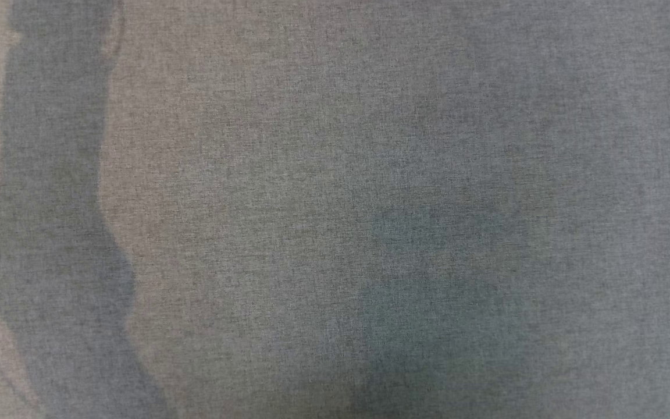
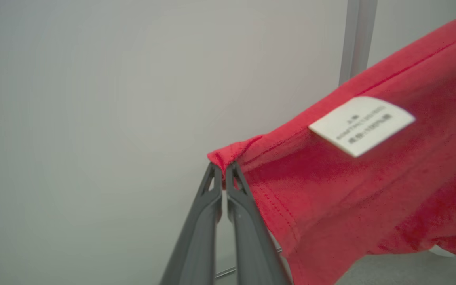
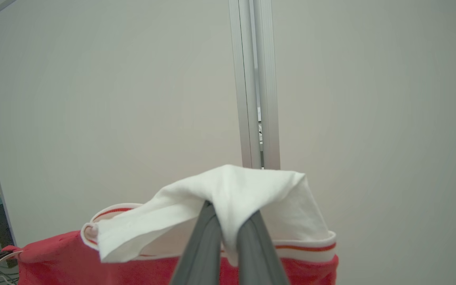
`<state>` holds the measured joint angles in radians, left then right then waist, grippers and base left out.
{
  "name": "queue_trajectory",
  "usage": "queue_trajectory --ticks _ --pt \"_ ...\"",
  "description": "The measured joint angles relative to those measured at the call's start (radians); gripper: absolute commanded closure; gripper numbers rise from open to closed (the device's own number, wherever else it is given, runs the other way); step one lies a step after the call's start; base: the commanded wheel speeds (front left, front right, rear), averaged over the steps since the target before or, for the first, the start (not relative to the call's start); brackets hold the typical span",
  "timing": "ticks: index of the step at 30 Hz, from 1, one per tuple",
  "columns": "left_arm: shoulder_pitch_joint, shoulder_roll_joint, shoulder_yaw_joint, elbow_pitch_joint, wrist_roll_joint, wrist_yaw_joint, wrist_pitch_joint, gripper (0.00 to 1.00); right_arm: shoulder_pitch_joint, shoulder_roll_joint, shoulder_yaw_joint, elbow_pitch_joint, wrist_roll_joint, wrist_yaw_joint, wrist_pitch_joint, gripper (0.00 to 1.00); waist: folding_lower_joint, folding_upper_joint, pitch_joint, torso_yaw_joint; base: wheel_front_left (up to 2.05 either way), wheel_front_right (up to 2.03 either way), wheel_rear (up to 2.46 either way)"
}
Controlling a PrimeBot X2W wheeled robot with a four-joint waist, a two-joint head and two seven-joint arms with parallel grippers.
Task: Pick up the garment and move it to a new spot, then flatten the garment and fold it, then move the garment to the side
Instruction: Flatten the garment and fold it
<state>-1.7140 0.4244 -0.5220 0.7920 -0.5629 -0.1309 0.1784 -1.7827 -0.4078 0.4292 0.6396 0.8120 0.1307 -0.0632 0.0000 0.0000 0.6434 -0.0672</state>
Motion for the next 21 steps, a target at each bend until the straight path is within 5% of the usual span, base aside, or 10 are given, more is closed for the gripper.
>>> queue_trajectory --ticks 8,21 --pt "0.081 0.003 -0.145 0.046 -0.089 0.000 0.016 1.00 0.099 -0.023 0.174 0.016 0.082 0.000 0.029 1.00 0.0000 0.0000 -0.016 0.000 0.00 0.00 0.00" --pt "0.487 0.163 -0.365 -0.073 -0.365 0.000 0.191 1.00 0.519 -0.155 0.406 -0.181 0.297 0.000 0.152 1.00 0.0000 0.0000 -0.234 -0.004 0.00 0.00 0.00"
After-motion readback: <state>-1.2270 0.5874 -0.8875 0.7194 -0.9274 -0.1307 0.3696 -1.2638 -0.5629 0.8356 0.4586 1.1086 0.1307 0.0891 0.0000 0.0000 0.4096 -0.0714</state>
